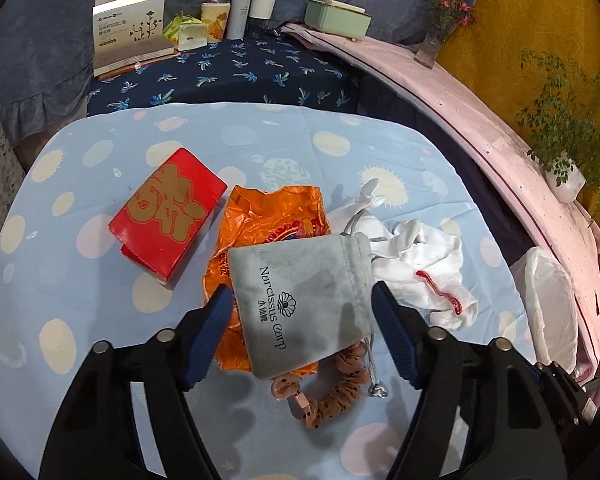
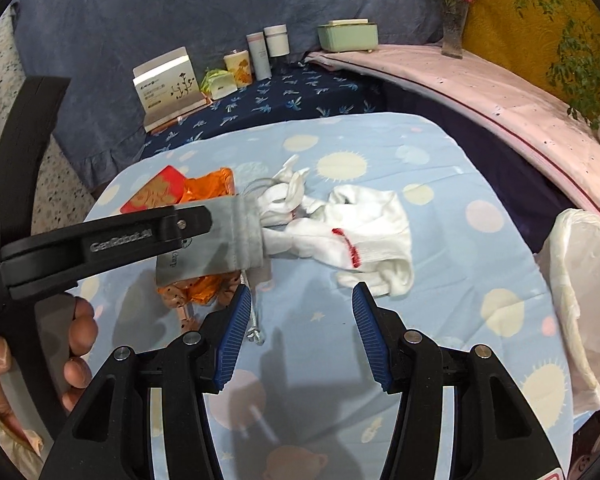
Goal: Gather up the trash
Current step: 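Grasp the grey drawstring pouch with the left gripper while the right gripper grasps the brown scrunchie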
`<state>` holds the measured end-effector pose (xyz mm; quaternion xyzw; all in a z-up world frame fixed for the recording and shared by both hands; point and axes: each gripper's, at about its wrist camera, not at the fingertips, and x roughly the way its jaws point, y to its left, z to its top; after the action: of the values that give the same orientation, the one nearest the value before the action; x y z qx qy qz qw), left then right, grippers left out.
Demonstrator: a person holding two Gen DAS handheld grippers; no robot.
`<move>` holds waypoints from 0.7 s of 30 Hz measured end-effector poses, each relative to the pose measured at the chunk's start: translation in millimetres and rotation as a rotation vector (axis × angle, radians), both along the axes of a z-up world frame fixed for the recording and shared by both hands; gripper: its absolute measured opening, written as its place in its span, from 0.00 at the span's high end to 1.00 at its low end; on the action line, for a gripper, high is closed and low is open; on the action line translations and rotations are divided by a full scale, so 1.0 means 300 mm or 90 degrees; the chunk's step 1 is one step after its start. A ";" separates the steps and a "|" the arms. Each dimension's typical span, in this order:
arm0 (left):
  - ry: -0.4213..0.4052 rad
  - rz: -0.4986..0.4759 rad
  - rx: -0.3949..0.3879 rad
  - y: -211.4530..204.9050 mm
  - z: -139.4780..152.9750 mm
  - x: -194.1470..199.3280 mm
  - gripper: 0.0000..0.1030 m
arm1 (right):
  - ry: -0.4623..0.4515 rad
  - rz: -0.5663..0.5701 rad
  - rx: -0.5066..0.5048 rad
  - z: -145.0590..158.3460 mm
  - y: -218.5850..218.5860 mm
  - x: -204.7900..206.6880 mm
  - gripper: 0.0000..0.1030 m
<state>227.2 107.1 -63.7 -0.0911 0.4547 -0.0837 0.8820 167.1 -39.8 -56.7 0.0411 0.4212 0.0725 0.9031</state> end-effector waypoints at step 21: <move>-0.050 -0.032 -0.035 0.030 0.113 -0.063 0.98 | 0.071 0.057 0.030 -0.123 0.168 0.041 0.66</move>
<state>208.1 116.1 -29.7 -0.1003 0.4194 -0.1216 0.8940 179.3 10.7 -93.6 0.0473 0.4702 0.1200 0.8731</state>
